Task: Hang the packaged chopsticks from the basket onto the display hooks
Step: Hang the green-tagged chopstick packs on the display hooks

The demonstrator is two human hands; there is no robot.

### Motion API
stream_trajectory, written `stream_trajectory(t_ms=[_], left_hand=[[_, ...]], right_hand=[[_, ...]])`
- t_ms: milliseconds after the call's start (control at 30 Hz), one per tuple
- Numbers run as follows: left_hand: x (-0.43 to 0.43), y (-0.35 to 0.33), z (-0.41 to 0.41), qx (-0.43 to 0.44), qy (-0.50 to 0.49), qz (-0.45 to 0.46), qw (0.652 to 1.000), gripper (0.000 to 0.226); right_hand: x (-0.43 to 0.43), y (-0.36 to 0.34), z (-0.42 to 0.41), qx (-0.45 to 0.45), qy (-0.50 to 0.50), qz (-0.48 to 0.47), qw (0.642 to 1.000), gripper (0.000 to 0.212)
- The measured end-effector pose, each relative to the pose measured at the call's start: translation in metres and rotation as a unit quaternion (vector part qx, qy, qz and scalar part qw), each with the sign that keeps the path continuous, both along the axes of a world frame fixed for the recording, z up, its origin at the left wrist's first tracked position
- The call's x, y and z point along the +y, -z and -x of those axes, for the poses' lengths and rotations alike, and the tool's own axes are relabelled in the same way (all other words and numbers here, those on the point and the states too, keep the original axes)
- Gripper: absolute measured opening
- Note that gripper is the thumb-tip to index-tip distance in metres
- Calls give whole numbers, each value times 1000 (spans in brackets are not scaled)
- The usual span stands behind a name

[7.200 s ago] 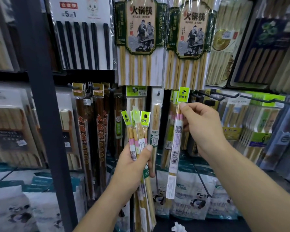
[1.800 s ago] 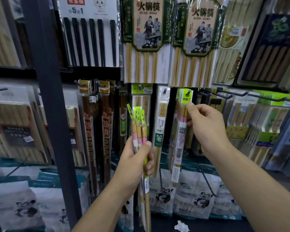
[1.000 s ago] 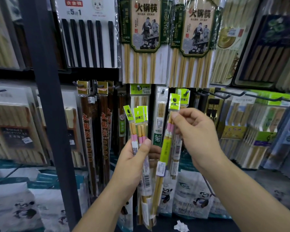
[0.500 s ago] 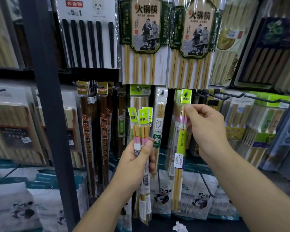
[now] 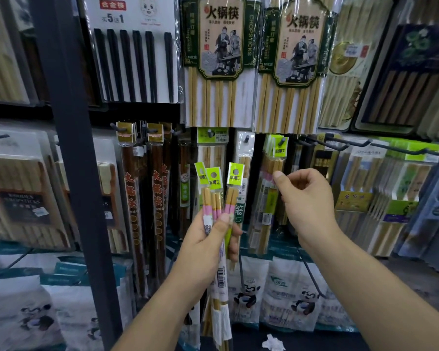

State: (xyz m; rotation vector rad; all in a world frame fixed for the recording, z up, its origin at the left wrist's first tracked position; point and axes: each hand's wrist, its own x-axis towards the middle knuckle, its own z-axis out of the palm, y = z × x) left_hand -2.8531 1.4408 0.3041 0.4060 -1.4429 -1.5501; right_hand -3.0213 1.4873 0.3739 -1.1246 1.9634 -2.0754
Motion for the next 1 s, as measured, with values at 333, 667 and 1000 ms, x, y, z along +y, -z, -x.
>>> stream_trajectory(t_ms=[333,667,1000], left_hand=[[4,2,6,5,23,20,1000,20],[-2,6,5,-28,-4,4,1000,16],[-1,2,4,6,31,-27,999,26]], right_hand=[[13,8,-42,16,-217,-24,976,16],[9,-29,-13,-5,-96,69,993,23],[0,-25,-3,-32,-79,38,996,29]])
